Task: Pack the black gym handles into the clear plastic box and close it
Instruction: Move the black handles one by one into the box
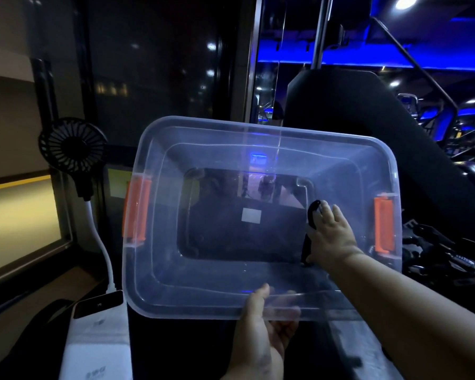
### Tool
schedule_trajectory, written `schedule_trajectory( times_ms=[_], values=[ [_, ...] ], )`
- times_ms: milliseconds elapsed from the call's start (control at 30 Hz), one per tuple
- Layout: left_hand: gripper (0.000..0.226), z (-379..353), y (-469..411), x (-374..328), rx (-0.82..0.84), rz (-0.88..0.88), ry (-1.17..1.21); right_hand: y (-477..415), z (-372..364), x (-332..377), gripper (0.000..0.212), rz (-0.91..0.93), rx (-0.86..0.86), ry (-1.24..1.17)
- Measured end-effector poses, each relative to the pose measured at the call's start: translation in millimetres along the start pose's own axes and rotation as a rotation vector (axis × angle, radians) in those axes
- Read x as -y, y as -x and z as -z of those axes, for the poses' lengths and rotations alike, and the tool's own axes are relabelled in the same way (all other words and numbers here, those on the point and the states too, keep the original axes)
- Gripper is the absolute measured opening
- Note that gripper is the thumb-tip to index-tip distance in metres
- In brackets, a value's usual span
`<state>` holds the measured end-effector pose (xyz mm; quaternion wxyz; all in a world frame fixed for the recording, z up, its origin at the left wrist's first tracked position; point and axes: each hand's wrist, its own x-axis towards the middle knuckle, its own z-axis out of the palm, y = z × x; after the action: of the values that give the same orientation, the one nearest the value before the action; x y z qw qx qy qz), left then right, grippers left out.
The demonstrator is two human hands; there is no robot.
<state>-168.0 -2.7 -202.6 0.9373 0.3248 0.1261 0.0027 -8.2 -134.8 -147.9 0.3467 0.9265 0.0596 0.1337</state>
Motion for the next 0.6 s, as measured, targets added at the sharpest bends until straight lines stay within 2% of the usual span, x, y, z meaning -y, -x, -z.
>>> schedule_trajectory(
  times_ms=[167, 267, 367, 467, 533, 600],
  values=[
    [0.025, -0.5, 0.5, -0.9, 0.02, 0.001, 0.019, 2.9, 8.8, -3.5, 0.082, -0.007, -0.053, -0.059],
    [0.043, 1.1, -1.2, -1.5, 0.054, -0.013, 0.015, 6.6, 15.4, -8.2, 0.071, -0.006, -0.114, -0.161],
    [0.028, 1.7, -1.3, -1.0, 0.06, -0.008, -0.013, 18.0, 22.9, -16.5, 0.058, -0.005, -0.201, -0.322],
    [0.022, 2.1, -3.0, 0.8, 0.084, -0.008, -0.024, 39.2, 25.7, -25.7, 0.045, -0.017, -0.385, -0.519],
    [0.021, 1.8, -3.4, 1.5, 0.11, -0.016, -0.025, 55.2, 20.5, -33.3, 0.034, -0.041, -0.588, -0.558],
    [0.02, 1.6, -3.8, 2.5, 0.11, -0.023, -0.047, 73.3, 14.3, -41.2, 0.032, -0.069, -0.779, -0.591]
  ],
)
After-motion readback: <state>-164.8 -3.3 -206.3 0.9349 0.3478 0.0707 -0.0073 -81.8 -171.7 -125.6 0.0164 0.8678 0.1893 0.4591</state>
